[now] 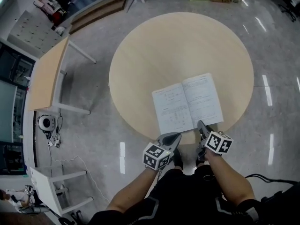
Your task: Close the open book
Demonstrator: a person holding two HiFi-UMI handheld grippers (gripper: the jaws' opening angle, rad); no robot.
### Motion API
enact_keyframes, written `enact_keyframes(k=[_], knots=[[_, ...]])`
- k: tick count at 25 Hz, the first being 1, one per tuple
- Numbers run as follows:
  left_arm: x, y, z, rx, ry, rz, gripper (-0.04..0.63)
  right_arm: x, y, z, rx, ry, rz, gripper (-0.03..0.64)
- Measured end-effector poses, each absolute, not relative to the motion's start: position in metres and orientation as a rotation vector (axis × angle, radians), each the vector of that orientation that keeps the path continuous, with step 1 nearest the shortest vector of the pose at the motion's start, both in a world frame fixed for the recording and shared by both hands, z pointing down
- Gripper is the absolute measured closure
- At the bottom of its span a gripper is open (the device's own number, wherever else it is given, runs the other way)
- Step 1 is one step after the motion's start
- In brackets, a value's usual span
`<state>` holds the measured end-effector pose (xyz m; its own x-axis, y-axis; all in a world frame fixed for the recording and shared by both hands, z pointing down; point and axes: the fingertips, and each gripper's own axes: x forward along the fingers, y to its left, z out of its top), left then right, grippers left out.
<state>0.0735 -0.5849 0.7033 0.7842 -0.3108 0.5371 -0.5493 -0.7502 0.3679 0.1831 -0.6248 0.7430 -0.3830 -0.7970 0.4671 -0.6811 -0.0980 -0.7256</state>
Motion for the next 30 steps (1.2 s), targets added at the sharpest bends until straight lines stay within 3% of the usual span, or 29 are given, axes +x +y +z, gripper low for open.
enact_keyframes(k=[19,30], knots=[[-0.035,-0.592,0.692,2.349,-0.957,0.471,0.597,0.074,-0.622,0.768,-1.795,3.130,-1.120,0.607],[-0.079,-0.591,0.701,2.282,-1.050,0.420,0.597,0.043,-0.629,0.799,-1.867,3.811,-0.647,0.588]])
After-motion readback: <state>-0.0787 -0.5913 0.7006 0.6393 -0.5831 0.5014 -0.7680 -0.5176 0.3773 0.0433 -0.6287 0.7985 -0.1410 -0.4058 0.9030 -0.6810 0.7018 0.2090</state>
